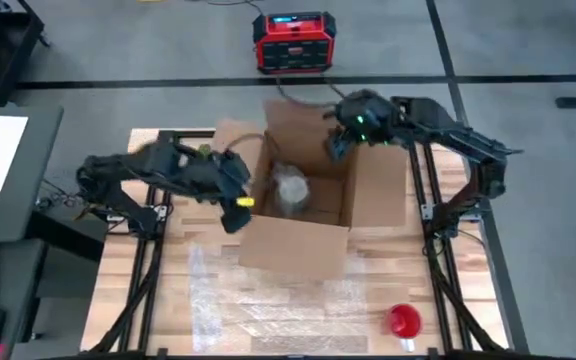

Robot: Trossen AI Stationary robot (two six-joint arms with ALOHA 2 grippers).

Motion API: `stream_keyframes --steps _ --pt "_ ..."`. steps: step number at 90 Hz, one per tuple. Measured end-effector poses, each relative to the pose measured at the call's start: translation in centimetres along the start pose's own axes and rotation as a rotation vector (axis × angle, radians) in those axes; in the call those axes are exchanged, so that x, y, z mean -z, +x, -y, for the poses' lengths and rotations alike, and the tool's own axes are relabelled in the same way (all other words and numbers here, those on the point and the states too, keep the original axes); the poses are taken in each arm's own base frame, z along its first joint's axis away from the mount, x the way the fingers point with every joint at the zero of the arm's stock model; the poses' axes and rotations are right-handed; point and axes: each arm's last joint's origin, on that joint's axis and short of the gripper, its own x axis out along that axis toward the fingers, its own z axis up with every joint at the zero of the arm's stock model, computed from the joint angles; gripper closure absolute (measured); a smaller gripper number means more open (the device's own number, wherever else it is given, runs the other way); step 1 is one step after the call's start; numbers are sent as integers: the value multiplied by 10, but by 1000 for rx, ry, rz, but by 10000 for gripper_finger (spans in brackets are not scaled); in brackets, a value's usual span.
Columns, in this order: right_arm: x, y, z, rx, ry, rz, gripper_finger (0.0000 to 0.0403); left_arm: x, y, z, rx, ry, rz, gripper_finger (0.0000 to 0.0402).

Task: Wrap mug
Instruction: Wrap the red mug in the bubble wrap

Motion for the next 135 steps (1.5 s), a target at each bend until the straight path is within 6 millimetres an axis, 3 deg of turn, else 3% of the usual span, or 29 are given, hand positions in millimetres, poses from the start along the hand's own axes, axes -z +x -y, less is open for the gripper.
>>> stream_keyframes --steps 11,26,39,49,64,83,92,101,120,135 --pt "-4 26 19 84 29 -81 256 13 21 4 -142 10 -42 401" --pt "-6 70 29 107 2 -212 272 22 48 12 -180 -16 -59 402" --pt "-7 82 36 71 -36 -251 276 26 62 19 -175 -38 -50 402" --pt "-10 68 41 48 -45 -222 276 28 74 24 -158 -61 -37 402" --pt "-10 6 47 -34 -13 -124 276 29 87 29 -133 -86 -19 402" --pt "27 -66 36 -166 52 -220 276 30 93 32 -119 -95 -4 402" --pt "44 -81 30 -199 112 -245 276 29 94 33 -108 -100 8 402" --pt "62 -77 26 -126 159 -280 279 27 94 34 -93 -97 27 402" --pt "100 -35 29 69 174 -390 295 16 99 24 -108 -91 62 402" --pt "109 -5 28 148 139 -339 296 6 105 5 -174 -54 67 402"
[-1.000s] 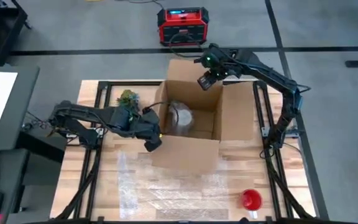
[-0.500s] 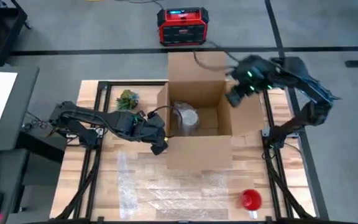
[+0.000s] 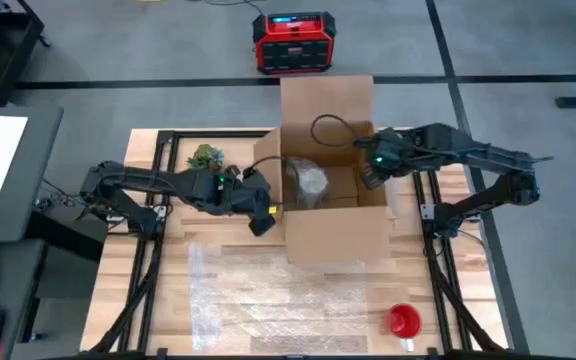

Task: Wrap mug
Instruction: Wrap the red mug in the bubble wrap

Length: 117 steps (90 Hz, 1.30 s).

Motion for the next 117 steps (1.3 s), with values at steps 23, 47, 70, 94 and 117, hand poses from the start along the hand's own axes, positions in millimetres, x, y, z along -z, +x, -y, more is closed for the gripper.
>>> stream_keyframes --steps 23,47,70,94,117 --pt "-17 -3 -1 -29 17 140 296 -6 -2 -23 -63 31 12 402" --pt "-13 -61 2 -184 -58 276 296 9 -40 -49 -118 2 39 402" --pt "22 -103 -11 -412 -189 329 296 32 -91 -65 27 -45 129 402" --pt "62 -115 -49 -470 -266 358 296 47 -106 -62 76 -2 168 402" --pt "79 -110 -77 -440 -300 369 296 55 -89 -55 49 1 136 402"
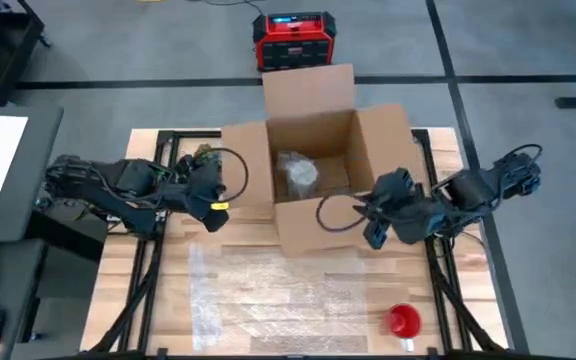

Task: Wrap mug
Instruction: Wrap the red mug in the bubble wrap

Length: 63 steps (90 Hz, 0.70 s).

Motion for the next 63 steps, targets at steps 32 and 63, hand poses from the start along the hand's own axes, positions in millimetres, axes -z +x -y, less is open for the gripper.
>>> stream_keyframes --steps 32,63 --pt "10 -23 -25 -346 39 -117 296 4 -21 17 184 23 129 402" --pt "64 -39 -62 -402 172 -442 250 15 -45 10 307 -55 139 402"
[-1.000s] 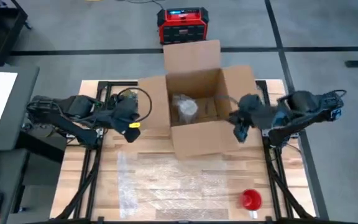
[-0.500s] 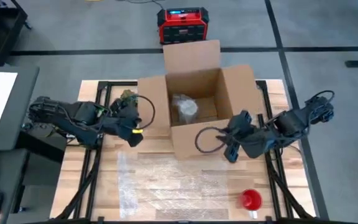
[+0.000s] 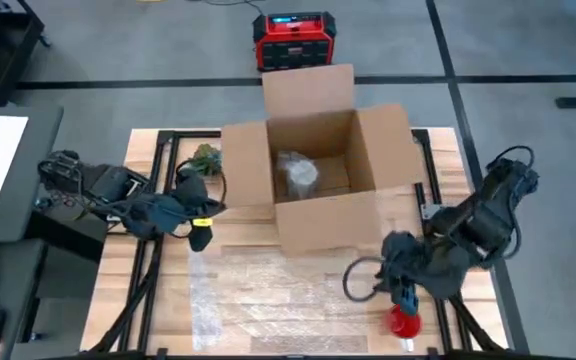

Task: Wrap mug
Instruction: Wrap the red mug in the bubble wrap

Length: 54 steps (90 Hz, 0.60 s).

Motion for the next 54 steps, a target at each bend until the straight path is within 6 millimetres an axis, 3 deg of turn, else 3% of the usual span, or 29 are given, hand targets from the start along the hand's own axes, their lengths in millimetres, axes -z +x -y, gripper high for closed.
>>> stream_keyframes --steps 27,54 --pt "66 52 -8 209 181 -159 148 22 -12 8 49 -27 -139 402" --pt "102 96 -2 489 358 -205 138 48 -12 19 67 -62 -208 402"
